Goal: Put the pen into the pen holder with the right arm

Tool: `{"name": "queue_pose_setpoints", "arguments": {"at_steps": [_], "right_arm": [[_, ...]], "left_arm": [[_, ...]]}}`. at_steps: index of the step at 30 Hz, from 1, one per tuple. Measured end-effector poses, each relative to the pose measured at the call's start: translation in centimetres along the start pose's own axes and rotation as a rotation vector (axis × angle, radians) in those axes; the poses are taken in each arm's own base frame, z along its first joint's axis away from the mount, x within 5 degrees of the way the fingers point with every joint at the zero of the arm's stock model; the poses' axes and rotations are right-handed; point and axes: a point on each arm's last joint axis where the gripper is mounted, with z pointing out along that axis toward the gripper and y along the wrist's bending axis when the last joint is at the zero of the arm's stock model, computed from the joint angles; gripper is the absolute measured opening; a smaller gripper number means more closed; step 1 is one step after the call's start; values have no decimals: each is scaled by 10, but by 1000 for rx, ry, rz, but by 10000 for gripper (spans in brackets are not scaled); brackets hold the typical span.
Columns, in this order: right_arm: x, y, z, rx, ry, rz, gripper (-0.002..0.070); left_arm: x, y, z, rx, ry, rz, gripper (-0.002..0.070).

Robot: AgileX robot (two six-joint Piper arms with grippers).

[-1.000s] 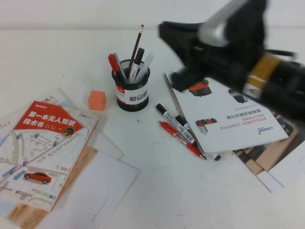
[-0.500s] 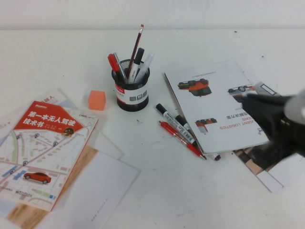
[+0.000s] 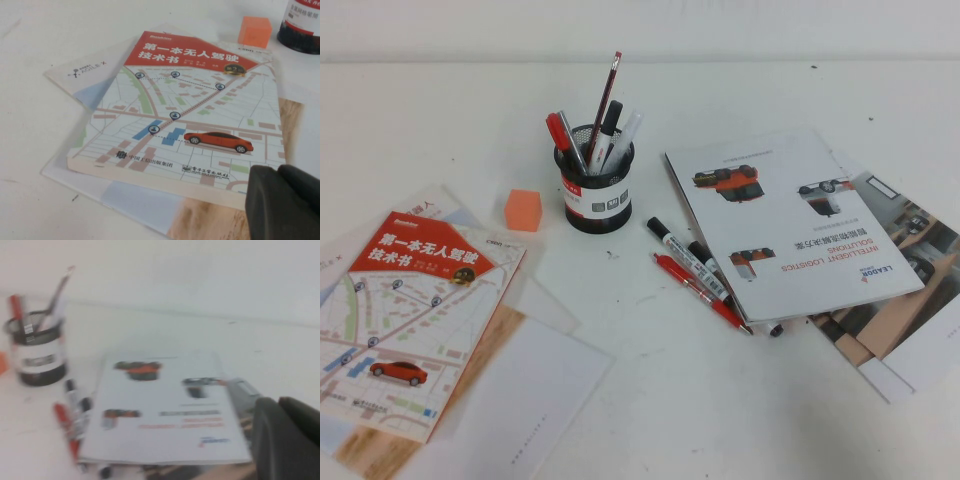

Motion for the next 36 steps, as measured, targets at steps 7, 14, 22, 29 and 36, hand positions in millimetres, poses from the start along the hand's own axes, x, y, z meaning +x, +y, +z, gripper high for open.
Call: {"name": "queue_pose_setpoints", "arguments": {"at_steps": [7, 14, 22, 29, 36], "right_arm": [[32, -12, -18, 169, -68, 52, -19], [33, -12, -19, 176, -83, 70, -19], [52, -9, -24, 167, -45, 64, -19], [76, -13, -27, 260, 31, 70, -19], [87, -11, -27, 248, 149, 86, -19]], "left_arm": [[0, 0, 0, 0, 0, 0, -4], [0, 0, 0, 0, 0, 0, -4], [0, 0, 0, 0, 0, 0, -4], [0, 0, 0, 0, 0, 0, -4], [0, 0, 0, 0, 0, 0, -4]]}}
